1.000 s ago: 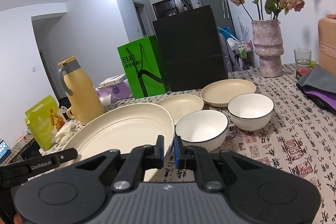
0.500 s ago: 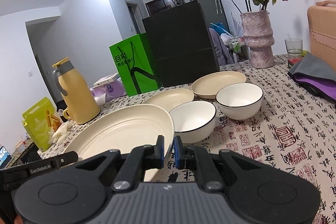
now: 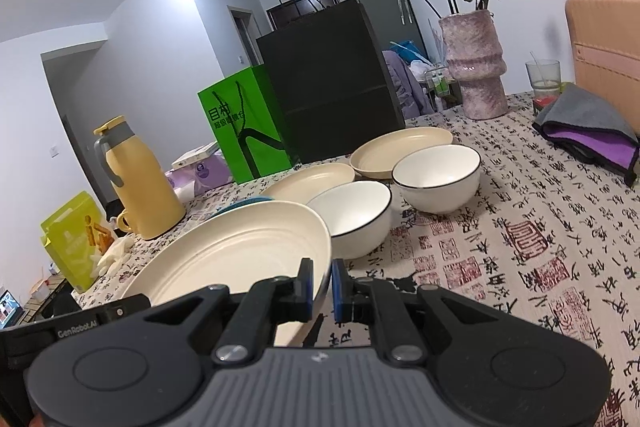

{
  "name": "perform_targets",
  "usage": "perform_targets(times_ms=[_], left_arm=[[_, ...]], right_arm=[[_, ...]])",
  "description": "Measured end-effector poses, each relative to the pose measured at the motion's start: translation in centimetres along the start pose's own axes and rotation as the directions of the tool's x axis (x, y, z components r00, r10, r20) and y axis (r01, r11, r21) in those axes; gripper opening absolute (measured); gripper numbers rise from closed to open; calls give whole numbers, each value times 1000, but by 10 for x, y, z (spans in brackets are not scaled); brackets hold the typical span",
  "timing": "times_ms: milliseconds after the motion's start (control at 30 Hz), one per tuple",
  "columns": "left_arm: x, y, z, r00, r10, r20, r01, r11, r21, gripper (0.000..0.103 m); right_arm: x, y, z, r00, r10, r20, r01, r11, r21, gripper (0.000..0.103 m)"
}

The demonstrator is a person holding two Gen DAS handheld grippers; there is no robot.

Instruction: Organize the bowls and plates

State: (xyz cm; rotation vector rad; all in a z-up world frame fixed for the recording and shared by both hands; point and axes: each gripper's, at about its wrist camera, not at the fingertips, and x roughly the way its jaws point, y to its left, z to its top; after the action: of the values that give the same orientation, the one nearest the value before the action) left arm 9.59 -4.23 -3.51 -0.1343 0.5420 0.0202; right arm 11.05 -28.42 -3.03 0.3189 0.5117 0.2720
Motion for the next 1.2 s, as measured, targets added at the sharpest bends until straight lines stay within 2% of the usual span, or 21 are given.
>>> perform_targets(times_ms=[1200], left_arm=[[31, 3, -31, 995, 14, -102, -12, 1000, 20, 11]], right_arm=[[31, -20, -36, 995, -18, -95, 22, 999, 39, 9]])
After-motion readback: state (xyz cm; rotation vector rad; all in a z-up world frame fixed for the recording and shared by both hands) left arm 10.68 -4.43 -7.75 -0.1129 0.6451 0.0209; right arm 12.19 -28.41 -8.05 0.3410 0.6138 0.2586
